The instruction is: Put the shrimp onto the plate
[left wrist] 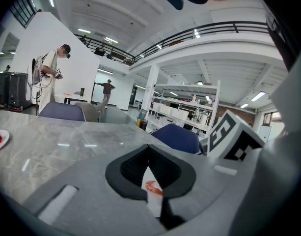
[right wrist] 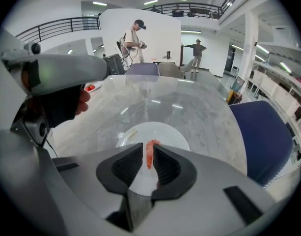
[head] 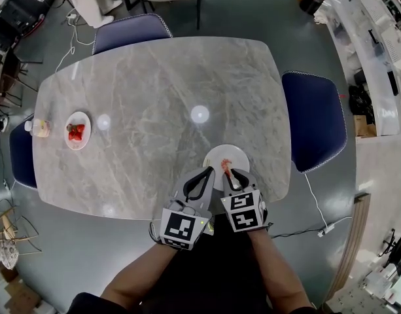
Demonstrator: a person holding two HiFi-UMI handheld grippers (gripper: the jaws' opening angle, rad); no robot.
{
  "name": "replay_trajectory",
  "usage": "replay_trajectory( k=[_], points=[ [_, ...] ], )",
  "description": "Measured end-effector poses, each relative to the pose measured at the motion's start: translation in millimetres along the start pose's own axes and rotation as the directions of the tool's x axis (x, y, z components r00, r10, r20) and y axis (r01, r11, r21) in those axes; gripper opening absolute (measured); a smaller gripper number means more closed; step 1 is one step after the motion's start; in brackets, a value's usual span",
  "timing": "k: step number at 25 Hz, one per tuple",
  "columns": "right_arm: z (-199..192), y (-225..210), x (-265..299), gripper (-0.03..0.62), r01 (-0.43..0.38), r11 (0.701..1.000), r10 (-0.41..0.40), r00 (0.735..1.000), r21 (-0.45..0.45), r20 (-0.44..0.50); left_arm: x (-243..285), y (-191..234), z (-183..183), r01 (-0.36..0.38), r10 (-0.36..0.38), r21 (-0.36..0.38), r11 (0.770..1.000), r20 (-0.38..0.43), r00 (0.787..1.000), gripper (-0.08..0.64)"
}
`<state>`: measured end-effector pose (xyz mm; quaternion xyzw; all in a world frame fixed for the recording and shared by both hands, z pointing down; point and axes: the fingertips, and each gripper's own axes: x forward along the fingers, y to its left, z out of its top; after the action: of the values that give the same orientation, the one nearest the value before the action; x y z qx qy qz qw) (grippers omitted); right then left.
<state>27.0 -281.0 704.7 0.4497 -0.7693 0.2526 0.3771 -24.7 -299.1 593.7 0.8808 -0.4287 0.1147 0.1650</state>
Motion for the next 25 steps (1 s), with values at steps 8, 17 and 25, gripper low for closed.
replay_trajectory(
  k=[8,17,25],
  points=[
    [45.2,1.8,-69.0,0.003,-0.026,0.998,0.018,0.989,0.057,0.144,-23.5,-27.1,45.3,0.029,-0.029,0.016,0.999,-0.002,1.0,0.008],
    [109.3,7.3,-153.3,0.002,-0.071,0.993,0.034,0.938,0.093,0.344,-52.3,-59.9,106.3,0.07,-0.071,0.014,0.997,0.032,0.997,0.008],
    [142.1,6.4,-212.1,0.002,-0.063,0.994,0.014,0.884,0.088,0.467,-73.1,-84.0,153.2,0.105,-0.106,0.007,0.994,0.088,0.99,0.008]
  ],
)
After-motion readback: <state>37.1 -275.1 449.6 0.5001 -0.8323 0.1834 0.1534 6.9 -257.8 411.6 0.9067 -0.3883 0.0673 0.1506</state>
